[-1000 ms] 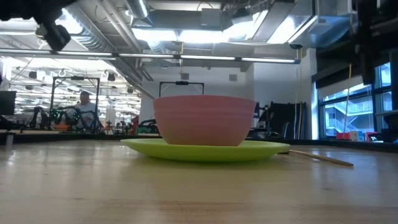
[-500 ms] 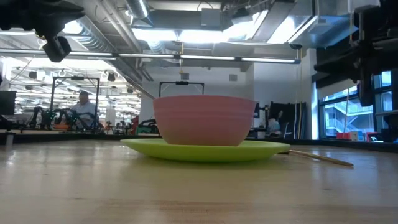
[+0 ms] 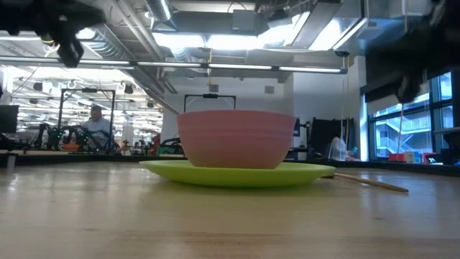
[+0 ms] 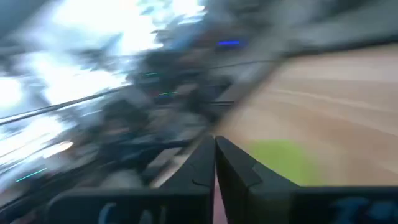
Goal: Set table place
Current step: Return to Home Position
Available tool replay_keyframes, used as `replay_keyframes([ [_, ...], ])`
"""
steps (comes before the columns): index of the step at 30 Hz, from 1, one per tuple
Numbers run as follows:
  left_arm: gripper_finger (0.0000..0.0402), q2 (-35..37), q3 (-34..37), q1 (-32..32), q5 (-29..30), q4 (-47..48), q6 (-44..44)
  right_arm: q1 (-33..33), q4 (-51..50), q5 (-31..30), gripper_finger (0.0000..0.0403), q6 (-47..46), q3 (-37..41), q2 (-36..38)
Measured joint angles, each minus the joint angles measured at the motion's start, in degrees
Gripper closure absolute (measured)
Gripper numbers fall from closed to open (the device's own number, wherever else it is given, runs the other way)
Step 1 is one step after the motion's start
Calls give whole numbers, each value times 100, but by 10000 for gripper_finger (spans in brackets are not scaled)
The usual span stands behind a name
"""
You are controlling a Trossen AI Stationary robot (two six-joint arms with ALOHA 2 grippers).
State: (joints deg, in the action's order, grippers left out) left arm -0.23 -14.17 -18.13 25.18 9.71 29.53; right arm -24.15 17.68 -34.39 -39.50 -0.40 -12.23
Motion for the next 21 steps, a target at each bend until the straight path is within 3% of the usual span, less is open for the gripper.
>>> replay_keyframes([
  [3, 351, -2, 1, 0, -1364, -577, -358, 159, 1166, 1252, 386, 983, 0, 1],
  [5, 348, 0, -5, -4, -2030, -1065, -772, 262, 1599, 1694, 386, 1708, -4, 4],
  [7, 346, 2, -5, -4, -2403, -1327, -1198, 365, 1424, 1899, 386, 2124, -4, 5],
  [13, 339, 2, -5, 0, -2597, -967, -1319, 770, 246, 1930, 386, 1303, 0, -4],
  [21, 331, 2, -5, 0, -3075, -803, -1523, 1253, -613, 2154, 386, 1389, 0, 1],
])
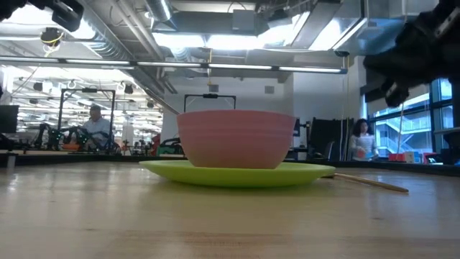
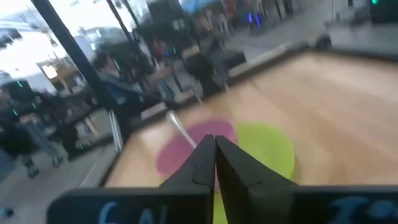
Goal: Set table place
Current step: Return to Home Position
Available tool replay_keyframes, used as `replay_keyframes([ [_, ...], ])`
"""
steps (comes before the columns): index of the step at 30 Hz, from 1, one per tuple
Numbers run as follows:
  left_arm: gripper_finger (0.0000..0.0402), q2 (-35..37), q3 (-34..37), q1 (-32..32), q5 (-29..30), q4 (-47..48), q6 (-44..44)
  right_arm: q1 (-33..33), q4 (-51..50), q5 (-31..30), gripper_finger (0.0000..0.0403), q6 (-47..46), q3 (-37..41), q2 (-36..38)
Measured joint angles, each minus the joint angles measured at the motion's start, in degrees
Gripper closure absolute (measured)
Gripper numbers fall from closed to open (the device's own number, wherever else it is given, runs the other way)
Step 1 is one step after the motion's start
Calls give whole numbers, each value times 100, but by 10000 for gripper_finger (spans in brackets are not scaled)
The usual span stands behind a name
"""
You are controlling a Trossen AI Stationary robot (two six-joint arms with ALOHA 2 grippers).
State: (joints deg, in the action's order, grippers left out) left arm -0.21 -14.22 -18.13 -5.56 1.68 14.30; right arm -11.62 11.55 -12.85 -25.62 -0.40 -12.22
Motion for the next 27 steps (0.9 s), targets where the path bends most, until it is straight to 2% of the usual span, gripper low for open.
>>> replay_keyframes([
  [5, 329, -2, 0, 0, 28, 308, 11, 137, -698, 94, 386, -115, 0, -4],
  [11, 340, -2, 6, 0, 52, 427, -168, 261, -868, 93, 386, 83, 0, -5],
  [14, 346, 0, 247, 0, 208, 93, -335, 323, -861, 52, 386, 192, 0, -4],
  [18, 353, 0, 975, 0, 199, -1373, -468, 380, -850, 46, 386, 185, 0, -4],
  [21, 358, -3, 1384, 0, 181, -2099, -216, 398, -850, 44, 386, 185, 0, -4],
  [27, 367, -9, 1377, 0, 192, -1620, 73, 402, -850, 28, 386, 318, 0, -4],
])
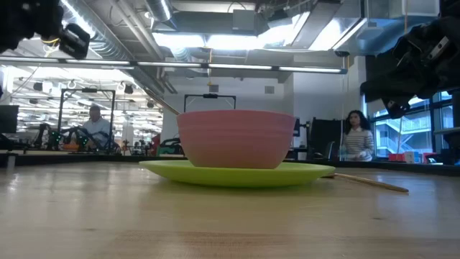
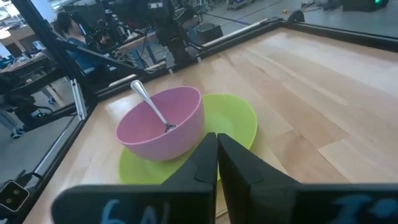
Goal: Set table place
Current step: Return to Home Position
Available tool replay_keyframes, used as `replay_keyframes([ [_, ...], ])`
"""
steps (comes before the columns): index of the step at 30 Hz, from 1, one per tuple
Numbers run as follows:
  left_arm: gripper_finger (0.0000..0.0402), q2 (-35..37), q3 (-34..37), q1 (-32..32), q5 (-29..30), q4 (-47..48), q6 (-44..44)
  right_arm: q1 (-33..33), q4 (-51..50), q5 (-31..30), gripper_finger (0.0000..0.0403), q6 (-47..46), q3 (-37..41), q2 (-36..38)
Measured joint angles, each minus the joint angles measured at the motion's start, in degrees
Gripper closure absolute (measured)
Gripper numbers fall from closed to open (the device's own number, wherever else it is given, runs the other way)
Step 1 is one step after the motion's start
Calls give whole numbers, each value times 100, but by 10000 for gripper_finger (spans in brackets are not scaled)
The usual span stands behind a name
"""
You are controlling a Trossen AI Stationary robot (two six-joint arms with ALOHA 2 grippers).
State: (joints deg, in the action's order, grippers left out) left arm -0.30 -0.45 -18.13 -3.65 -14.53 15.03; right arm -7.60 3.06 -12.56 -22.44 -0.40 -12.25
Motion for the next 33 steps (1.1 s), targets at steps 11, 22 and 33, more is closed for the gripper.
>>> replay_keyframes([
  [11, 384, -2, 0, 0, 145, 1332, 520, 0, -1, -1, 386, 655, 0, 0],
  [22, 398, -2, 0, 0, 163, 1349, 391, -2, -13, 71, 386, 929, 0, 0],
  [33, 390, -4, 0, 0, 167, 1358, 388, -4, -81, 518, 386, 73, 0, 2],
])
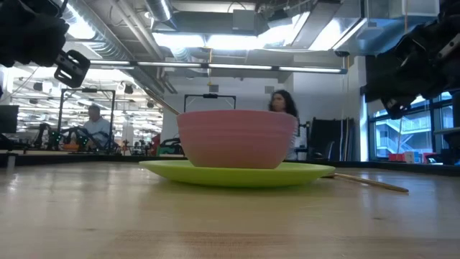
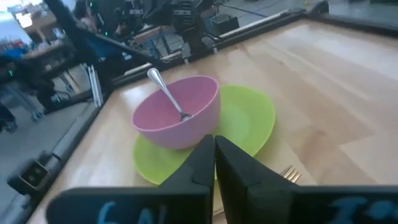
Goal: Set table place
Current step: Return to Home Position
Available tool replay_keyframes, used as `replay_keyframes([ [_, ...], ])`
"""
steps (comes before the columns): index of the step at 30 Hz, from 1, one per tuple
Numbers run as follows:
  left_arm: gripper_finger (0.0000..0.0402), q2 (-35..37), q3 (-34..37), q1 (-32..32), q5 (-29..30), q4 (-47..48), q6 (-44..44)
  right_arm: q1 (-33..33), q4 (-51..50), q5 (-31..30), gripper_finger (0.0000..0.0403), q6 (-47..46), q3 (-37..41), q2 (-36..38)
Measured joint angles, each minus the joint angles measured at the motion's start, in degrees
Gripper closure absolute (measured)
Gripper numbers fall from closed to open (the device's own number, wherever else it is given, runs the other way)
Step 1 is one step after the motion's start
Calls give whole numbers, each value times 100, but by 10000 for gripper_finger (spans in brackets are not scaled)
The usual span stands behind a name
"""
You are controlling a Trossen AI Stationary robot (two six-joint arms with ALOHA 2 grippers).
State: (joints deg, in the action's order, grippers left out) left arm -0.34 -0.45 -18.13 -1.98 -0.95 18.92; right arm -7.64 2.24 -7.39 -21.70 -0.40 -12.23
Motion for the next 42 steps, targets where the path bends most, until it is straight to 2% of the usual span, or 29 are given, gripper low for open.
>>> replay_keyframes([
  [3, 382, 0, 0, 0, 0, 0, 0, 0, 1, -2, 386, -341, 0, 0],
  [10, 367, 0, 0, -1, 0, 4, 0, -1, -2, -3, 386, -358, 0, 62],
  [20, 350, 13, 0, 0, 0, 4, 0, -74, 52, -7, 386, -360, -3, 1229],
  [42, 329, 13, 0, -4, 0, 7, 0, -74, 209, -10, 386, -351, 0, 1202],
])
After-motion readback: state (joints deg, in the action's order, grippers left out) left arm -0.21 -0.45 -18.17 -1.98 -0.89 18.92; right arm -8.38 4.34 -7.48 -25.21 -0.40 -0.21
